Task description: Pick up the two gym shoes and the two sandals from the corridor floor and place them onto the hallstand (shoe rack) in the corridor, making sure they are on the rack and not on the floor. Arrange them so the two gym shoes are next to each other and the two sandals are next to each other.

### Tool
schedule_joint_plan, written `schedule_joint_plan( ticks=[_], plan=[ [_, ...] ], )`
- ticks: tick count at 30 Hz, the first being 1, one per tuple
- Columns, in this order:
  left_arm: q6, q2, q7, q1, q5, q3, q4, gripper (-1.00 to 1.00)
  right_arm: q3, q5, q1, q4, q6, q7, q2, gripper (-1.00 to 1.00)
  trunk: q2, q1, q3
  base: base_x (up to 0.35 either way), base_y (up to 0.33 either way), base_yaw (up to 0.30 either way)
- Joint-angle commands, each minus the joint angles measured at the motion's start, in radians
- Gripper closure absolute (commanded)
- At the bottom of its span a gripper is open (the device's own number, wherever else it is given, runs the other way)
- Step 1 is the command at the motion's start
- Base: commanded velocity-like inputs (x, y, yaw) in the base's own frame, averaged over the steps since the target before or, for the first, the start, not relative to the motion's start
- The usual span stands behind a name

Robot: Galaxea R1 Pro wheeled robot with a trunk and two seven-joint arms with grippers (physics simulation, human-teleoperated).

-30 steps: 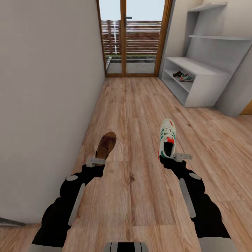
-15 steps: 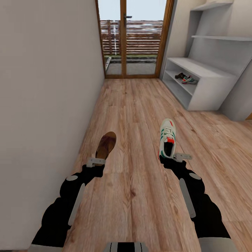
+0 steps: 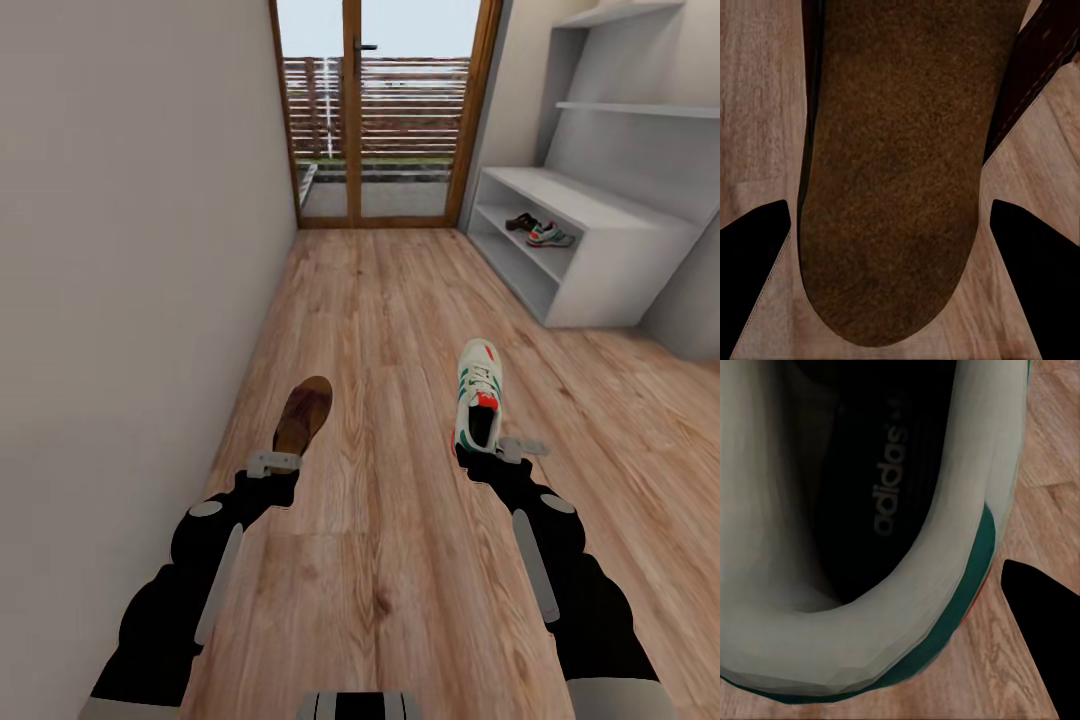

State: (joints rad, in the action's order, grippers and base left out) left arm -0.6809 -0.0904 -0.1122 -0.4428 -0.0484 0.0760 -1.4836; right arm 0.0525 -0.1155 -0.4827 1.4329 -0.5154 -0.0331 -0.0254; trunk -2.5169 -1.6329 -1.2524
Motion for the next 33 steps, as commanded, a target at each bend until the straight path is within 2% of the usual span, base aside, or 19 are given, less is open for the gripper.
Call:
schedule_joint_plan(
  ticks=[1, 33],
  plan=[
    [-0.005, 0.000, -0.006, -0.001, -0.004, -0.001, -0.001, 1.00, 0.001, -0.010, 0.000, 0.001, -0.005, -0.004, -0.001, 1.00, 0.000, 0.000, -0.001, 0.334, 0.000, 0.000],
    [-0.005, 0.000, -0.006, -0.001, -0.005, 0.001, -0.001, 1.00, 0.001, -0.010, 0.000, 0.001, -0.005, -0.004, -0.001, 1.00, 0.000, 0.000, -0.001, 0.334, 0.000, 0.000]
  ],
)
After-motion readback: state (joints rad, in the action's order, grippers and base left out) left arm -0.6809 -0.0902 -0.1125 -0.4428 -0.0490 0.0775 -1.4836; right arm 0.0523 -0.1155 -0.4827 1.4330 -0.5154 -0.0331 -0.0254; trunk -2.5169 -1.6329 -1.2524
